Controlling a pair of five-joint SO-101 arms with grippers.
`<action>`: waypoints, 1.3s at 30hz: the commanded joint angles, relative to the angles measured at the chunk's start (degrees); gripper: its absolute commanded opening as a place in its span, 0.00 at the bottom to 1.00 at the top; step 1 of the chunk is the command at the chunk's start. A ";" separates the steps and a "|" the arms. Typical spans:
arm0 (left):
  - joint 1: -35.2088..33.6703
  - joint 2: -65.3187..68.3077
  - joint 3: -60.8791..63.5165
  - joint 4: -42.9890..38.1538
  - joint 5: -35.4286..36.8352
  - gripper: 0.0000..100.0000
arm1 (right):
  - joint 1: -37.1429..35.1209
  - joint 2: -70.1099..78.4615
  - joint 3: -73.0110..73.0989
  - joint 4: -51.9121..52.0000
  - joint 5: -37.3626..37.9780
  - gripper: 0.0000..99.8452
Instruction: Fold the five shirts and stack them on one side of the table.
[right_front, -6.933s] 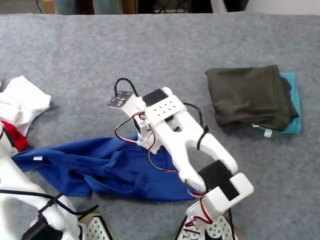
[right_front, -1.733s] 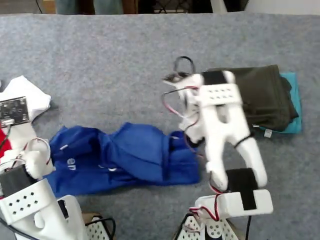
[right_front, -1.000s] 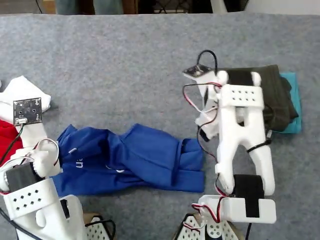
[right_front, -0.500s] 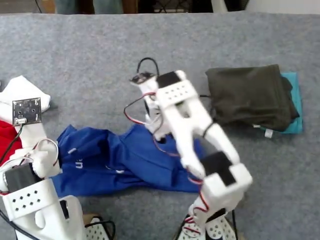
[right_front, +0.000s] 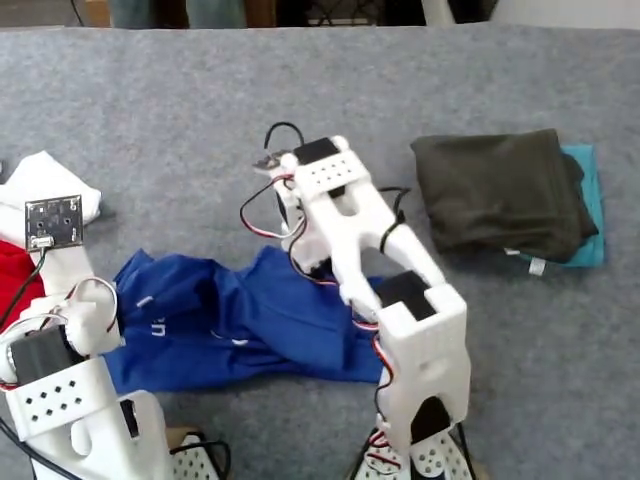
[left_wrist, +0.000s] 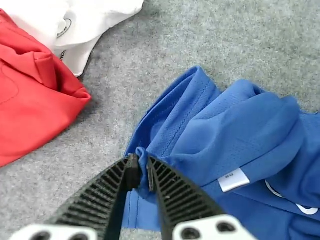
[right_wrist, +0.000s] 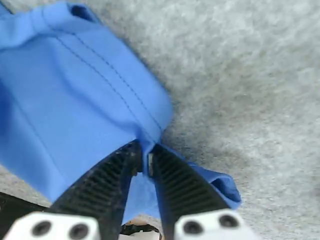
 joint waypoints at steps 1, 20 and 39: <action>0.31 -0.35 -0.48 -0.79 -0.79 0.03 | -0.53 -0.31 -5.41 2.46 0.35 0.02; 0.66 -0.35 -0.48 -6.59 -0.44 0.03 | 7.74 7.16 -18.95 -20.04 1.85 0.07; 0.66 -0.26 -0.48 -6.59 -0.62 0.03 | 7.12 11.82 -30.81 -6.59 -4.31 0.01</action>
